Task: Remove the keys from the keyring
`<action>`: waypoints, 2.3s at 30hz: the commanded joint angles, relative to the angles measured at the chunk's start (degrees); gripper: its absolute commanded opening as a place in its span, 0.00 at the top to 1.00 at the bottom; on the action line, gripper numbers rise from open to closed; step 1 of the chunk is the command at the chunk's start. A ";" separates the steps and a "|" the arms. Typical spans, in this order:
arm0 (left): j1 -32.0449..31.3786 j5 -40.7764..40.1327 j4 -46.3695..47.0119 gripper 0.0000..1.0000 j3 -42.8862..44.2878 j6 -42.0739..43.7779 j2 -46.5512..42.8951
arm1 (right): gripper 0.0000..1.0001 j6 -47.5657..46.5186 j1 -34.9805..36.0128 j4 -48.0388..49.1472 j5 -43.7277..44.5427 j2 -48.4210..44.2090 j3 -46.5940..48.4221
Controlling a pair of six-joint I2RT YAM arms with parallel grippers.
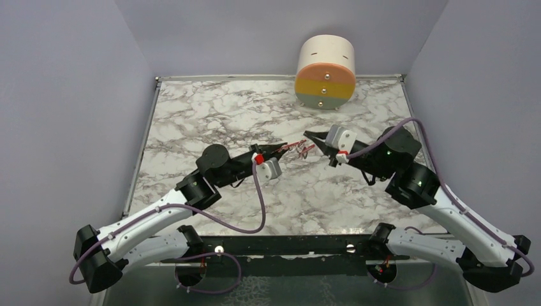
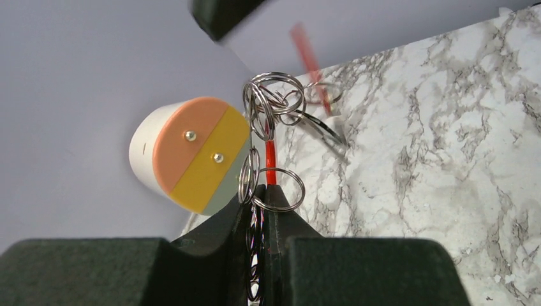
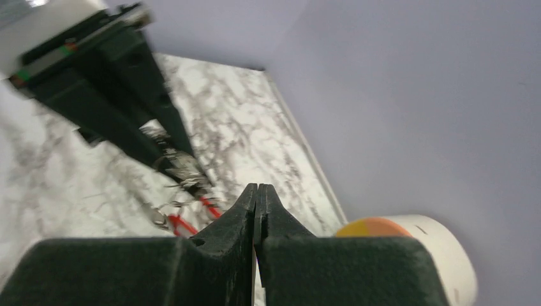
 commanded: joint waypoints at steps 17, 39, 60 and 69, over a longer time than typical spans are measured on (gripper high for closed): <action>-0.02 -2.09 8.69 1.00 -4.69 -1.31 -3.74 | 0.83 7.41 -1.23 21.59 9.17 -4.62 -8.99; 0.00 -11.48 15.39 1.00 -4.41 -13.61 -3.96 | 0.86 12.34 -1.17 44.65 -4.08 -11.08 -28.19; 0.00 -13.87 19.60 1.00 -3.43 -22.54 -0.60 | 0.91 13.16 -1.18 53.34 -12.73 -2.91 -25.23; -0.02 -12.87 20.77 1.00 -3.92 -23.97 -0.62 | 0.90 11.76 -1.22 58.04 -11.43 -2.39 -26.53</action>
